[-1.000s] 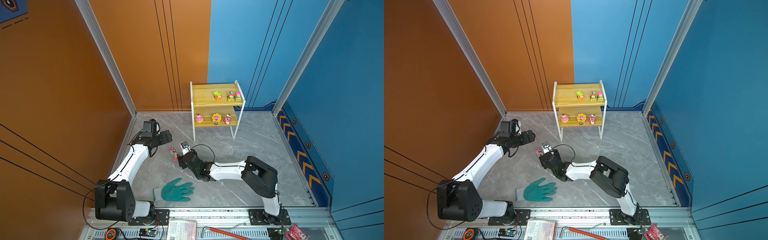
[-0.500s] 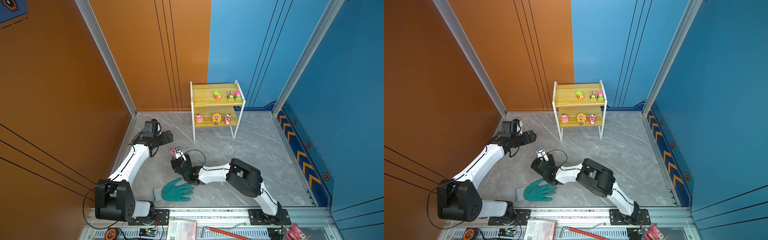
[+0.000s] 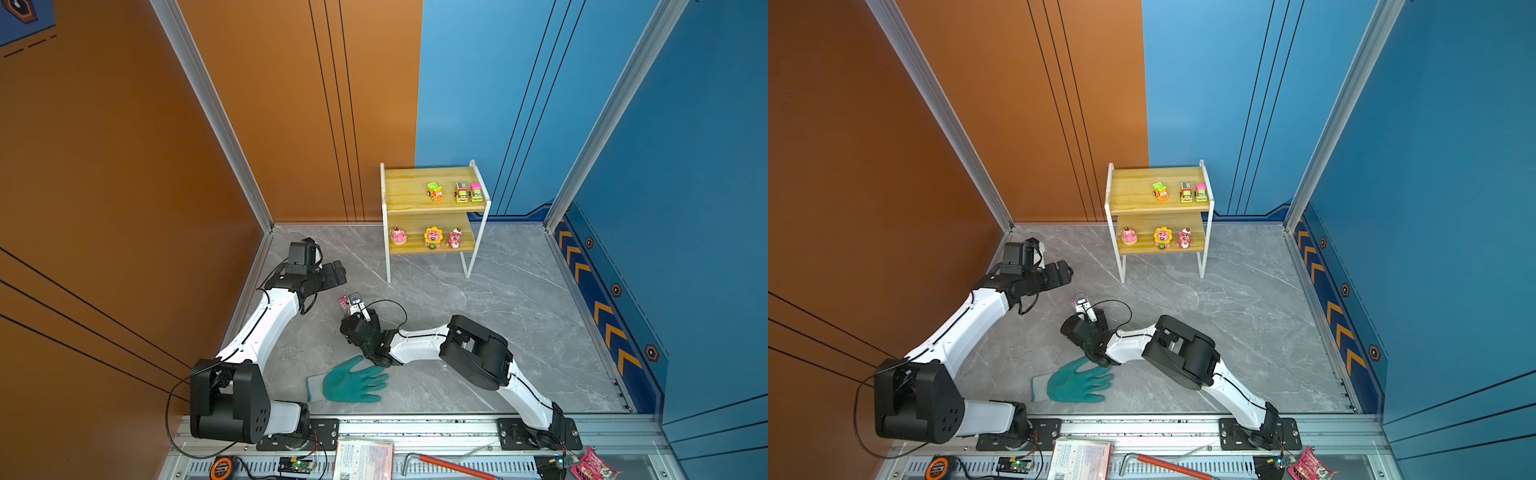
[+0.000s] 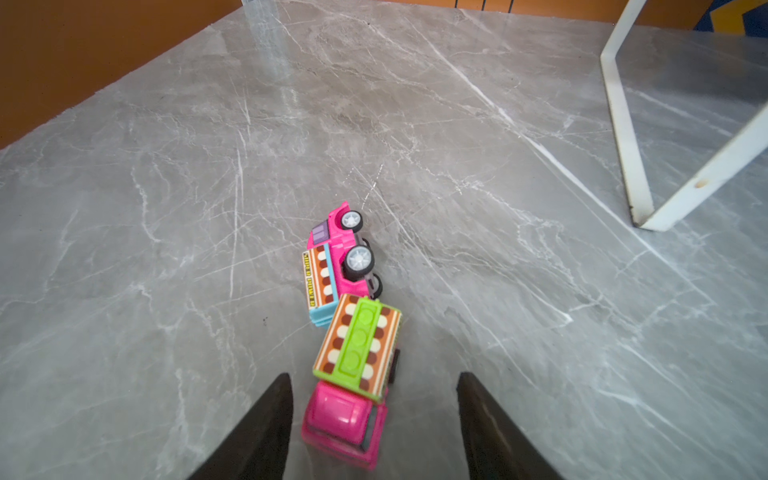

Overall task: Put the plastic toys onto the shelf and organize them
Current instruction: 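Close the right gripper on the pink car with the green roof, then lift the green-roofed pink car with the right gripper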

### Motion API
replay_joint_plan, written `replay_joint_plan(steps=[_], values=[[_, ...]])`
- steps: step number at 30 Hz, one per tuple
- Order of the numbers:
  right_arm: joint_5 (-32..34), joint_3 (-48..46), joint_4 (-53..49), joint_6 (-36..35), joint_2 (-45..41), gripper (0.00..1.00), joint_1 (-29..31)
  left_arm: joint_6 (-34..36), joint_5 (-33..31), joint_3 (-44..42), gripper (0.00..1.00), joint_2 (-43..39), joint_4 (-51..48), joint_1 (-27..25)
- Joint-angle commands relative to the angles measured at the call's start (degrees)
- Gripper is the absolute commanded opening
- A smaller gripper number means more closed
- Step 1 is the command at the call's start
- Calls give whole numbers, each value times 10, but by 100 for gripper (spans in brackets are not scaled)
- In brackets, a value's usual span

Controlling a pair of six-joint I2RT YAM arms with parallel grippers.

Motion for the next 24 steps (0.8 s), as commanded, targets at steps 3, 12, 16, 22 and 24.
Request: replay_joint_plan(steps=[3, 12, 16, 22, 24], values=[[-21, 16, -7, 13, 17, 53, -12, 9, -9, 14, 95, 0, -12, -4], [-59, -24, 75, -30, -2, 38, -21, 9, -6, 15, 95, 1, -12, -7], [-73, -73, 127, -53, -30, 32, -22, 10, -4, 15, 95, 1, -12, -6], [-95, -157, 188, -93, -83, 26, -23, 10, -2, 17, 95, 1, -11, -7], [-108, -187, 210, -103, -103, 26, -23, 9, -2, 17, 95, 0, -12, -7]])
